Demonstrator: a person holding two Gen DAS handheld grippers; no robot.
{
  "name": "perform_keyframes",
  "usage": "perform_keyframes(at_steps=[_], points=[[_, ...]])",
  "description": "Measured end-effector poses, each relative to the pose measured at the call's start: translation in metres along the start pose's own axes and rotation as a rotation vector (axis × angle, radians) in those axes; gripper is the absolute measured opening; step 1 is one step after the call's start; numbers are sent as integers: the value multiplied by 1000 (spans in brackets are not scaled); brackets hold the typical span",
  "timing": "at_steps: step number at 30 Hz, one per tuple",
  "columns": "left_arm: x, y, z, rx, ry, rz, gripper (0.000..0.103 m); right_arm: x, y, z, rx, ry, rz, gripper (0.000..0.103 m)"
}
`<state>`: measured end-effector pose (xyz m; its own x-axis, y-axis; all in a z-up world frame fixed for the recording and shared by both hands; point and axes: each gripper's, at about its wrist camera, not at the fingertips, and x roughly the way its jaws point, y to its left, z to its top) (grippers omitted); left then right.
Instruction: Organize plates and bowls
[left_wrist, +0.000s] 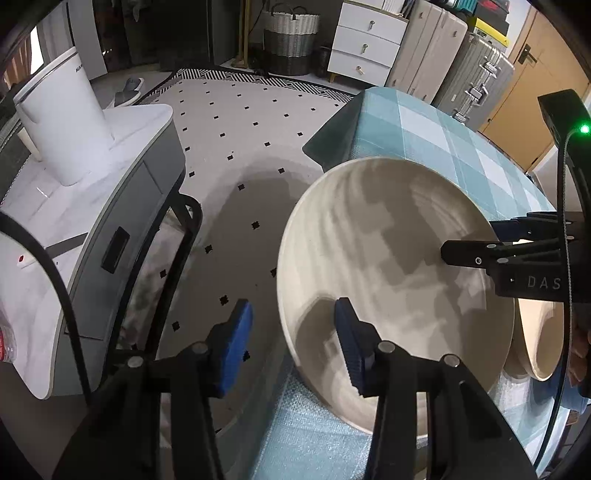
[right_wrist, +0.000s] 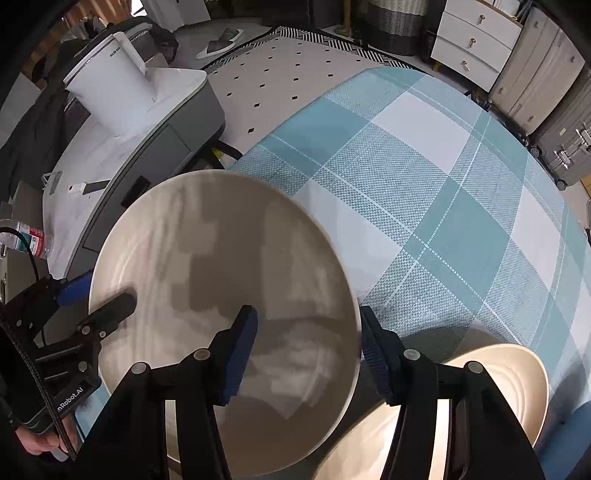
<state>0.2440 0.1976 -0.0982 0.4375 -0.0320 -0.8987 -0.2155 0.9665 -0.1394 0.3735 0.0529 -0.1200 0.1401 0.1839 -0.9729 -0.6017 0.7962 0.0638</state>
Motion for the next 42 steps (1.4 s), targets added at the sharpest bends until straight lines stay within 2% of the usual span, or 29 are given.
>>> perform_keyframes(at_steps=[2,3,12,17,23,30,33,37,42], points=[[-2,-1,-1,6,-6,-19,24,-1,-2,-2,-1,-4,2,52],[-2,-3,-1,10,-5,-16,23,-2,-3,-2,2,-6,1,52],[-3,-3,0,0,-1,-18,19,-4,-7,-8,24,-19,-12,32],[-4,-3,2,17,13,-6,18,-8,-4,-7,2,-23,-65,18],[-4,-3,2,21,14,15,16,-10,5,-8,-40,-34,-109,15],[-5,0,2,13,37,11,16,-13,7,-13,-69,-62,-119,14],[-6,-2,3,19,42,9,16,-15,9,-14,-32,-59,-108,13],[-7,0,3,10,42,17,16,-22,3,-19,29,-55,-51,11],[-5,5,3,-19,62,-1,16,-28,6,-25,37,-50,-36,10]])
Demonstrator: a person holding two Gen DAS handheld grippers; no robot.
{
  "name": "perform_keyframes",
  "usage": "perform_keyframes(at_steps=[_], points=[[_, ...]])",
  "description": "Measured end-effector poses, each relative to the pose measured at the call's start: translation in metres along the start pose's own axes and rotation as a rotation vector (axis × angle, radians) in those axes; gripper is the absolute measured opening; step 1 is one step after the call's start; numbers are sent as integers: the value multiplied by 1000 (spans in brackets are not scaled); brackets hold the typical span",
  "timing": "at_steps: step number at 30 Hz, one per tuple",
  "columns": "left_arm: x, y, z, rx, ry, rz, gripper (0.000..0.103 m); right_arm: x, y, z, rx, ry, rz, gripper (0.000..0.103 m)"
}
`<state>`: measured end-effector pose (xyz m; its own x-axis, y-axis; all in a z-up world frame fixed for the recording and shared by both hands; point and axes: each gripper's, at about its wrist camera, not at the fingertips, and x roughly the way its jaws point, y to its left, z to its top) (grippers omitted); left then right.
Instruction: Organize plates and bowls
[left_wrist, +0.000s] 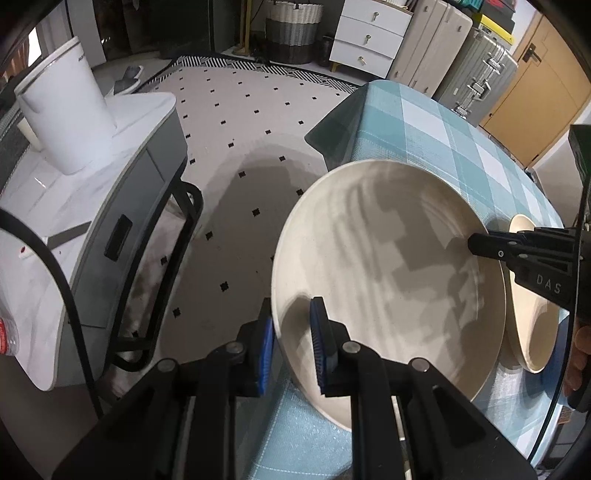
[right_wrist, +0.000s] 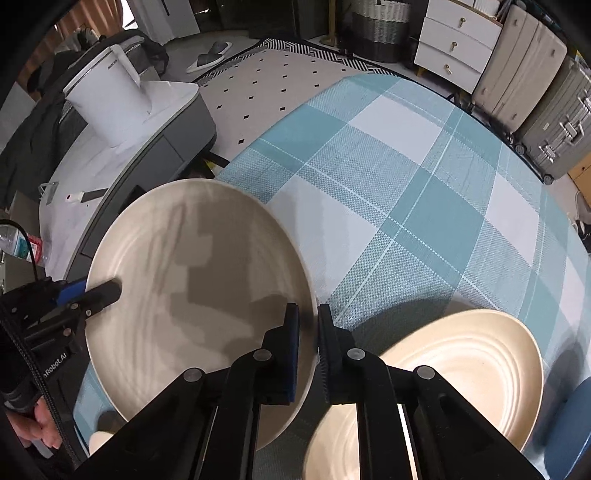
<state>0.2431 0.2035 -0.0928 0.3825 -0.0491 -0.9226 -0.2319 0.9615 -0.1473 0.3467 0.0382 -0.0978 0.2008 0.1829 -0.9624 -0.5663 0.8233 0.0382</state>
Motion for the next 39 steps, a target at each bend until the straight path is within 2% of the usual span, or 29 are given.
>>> perform_keyframes(at_steps=[5,9,15,31,39], points=[[-8,-3,0,16,-6,26,16,-7,-1,0,27,-5,17,9],[-14,1,3,-13,-1,11,16,-12,-3,0,17,-2,17,9],[-23,-6,2,8,-9,28,16,-18,-8,-3,40,0,19,8],[-4,5,-3,5,40,33,16,6,-6,0,68,40,42,8],[-5,9,-10,1,31,10,17,10,-2,-14,83,74,76,20]])
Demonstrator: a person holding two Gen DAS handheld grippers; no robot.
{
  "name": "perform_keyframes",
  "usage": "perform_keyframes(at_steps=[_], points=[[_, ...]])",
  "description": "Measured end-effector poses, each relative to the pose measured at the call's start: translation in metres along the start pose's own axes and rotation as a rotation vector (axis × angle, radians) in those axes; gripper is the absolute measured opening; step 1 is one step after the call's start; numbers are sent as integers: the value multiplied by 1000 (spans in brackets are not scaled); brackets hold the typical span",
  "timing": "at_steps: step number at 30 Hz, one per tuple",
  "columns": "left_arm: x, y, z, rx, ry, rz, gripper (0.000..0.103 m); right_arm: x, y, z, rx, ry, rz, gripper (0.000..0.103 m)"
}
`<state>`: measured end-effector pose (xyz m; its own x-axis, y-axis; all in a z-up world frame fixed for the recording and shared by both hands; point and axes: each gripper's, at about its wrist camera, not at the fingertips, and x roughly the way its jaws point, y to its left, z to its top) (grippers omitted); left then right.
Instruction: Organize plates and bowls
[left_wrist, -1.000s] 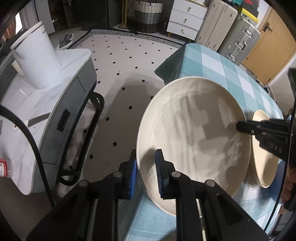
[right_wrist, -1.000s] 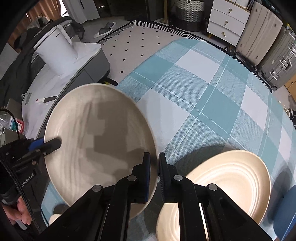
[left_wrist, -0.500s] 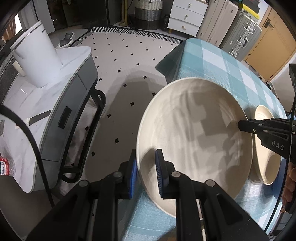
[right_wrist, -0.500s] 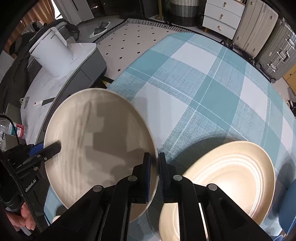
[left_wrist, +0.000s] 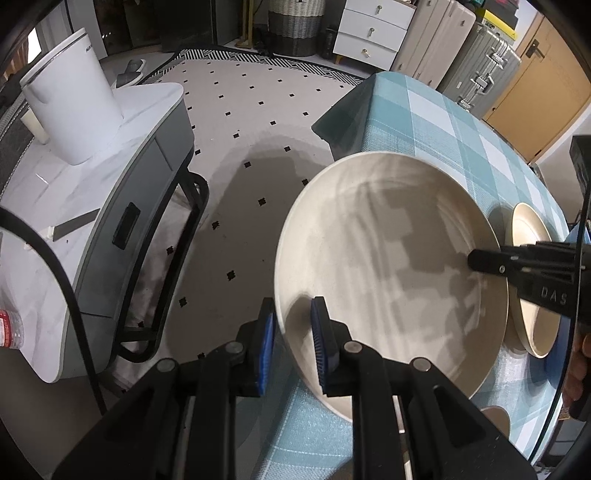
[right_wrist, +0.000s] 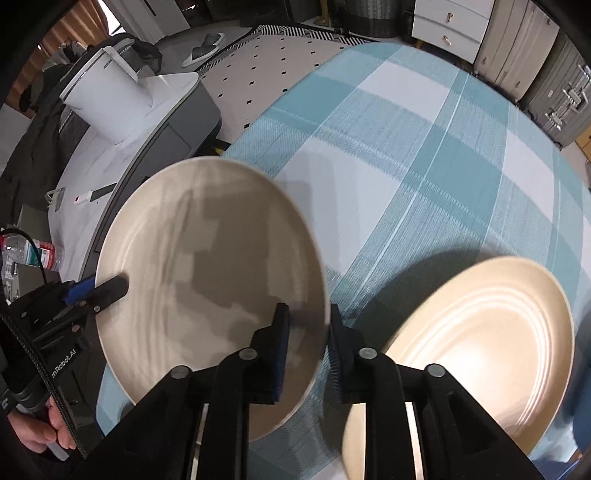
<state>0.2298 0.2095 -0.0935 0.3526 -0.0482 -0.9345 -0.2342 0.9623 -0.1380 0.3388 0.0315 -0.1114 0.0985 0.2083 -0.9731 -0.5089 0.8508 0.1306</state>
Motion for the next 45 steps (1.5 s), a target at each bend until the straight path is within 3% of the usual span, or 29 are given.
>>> perform_keyframes(at_steps=[5,9,15,19,28,37,45], points=[[0,-3,0,6,0,6,17,0,-2,-5,34,-25,19,20],[-1,0,0,-12,-6,-4,15,-1,-10,-9,77,-53,57,14],[-3,-1,0,-3,3,3,12,-3,-1,-13,48,-49,16,13],[-7,-5,-2,36,-13,54,11,-13,5,-10,32,-79,8,9],[-16,-7,1,51,-14,47,10,-22,-2,-13,60,-83,24,9],[-28,-19,13,92,6,58,10,-46,-4,-5,21,-93,-22,9],[-49,-26,8,113,-15,65,10,-66,-1,-20,16,-119,-33,9]])
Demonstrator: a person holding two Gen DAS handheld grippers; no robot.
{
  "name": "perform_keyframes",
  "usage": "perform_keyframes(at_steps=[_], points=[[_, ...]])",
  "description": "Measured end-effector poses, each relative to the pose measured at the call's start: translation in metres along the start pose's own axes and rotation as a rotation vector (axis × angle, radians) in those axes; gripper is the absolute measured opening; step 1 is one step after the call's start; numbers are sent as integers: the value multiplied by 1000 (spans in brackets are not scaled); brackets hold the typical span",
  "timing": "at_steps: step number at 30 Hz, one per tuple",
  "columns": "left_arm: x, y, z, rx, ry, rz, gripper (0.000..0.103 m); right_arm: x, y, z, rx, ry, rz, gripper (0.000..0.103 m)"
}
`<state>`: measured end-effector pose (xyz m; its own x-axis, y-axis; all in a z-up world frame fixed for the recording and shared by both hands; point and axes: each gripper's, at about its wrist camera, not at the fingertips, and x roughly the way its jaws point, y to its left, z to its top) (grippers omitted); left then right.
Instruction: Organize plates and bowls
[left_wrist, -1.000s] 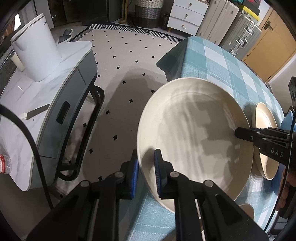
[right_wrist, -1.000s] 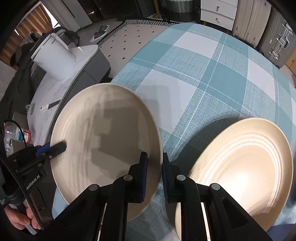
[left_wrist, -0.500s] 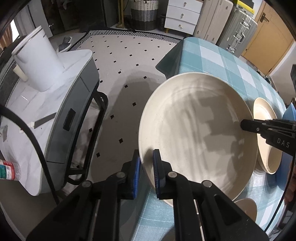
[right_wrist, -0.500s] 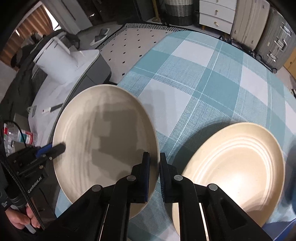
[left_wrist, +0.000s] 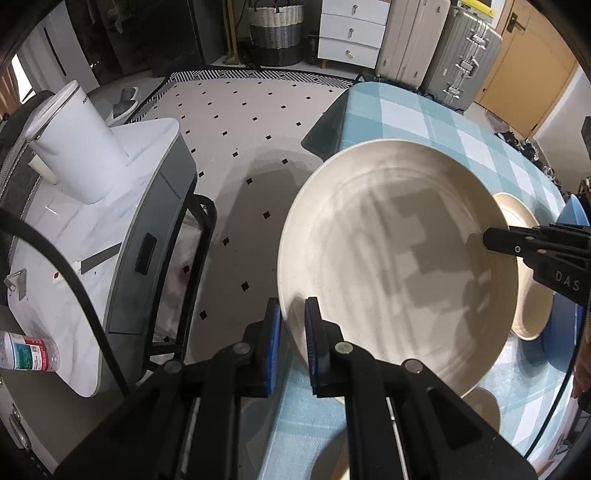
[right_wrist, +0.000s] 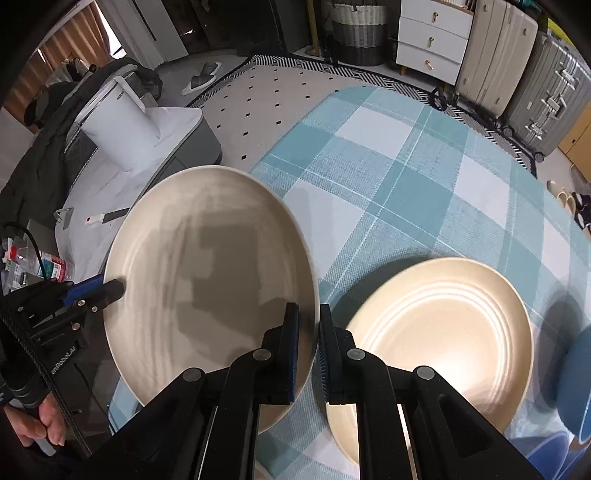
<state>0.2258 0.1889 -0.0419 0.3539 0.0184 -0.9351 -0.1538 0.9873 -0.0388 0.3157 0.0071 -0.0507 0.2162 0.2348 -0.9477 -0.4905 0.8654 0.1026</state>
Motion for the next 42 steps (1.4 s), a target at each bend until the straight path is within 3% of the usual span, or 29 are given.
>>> perform_keyframes(at_steps=[11,20,42], points=[[-40,-8,-25,17,-51,-15,10,-40,9,-25,6,-40,7,9],[-53,-17,-48,38,-43,-11,10,-61,17,-63,2,-50,-12,9],[-70,-29,-124,51,-30,-10,10,-76,34,-160,65,-64,8,9]])
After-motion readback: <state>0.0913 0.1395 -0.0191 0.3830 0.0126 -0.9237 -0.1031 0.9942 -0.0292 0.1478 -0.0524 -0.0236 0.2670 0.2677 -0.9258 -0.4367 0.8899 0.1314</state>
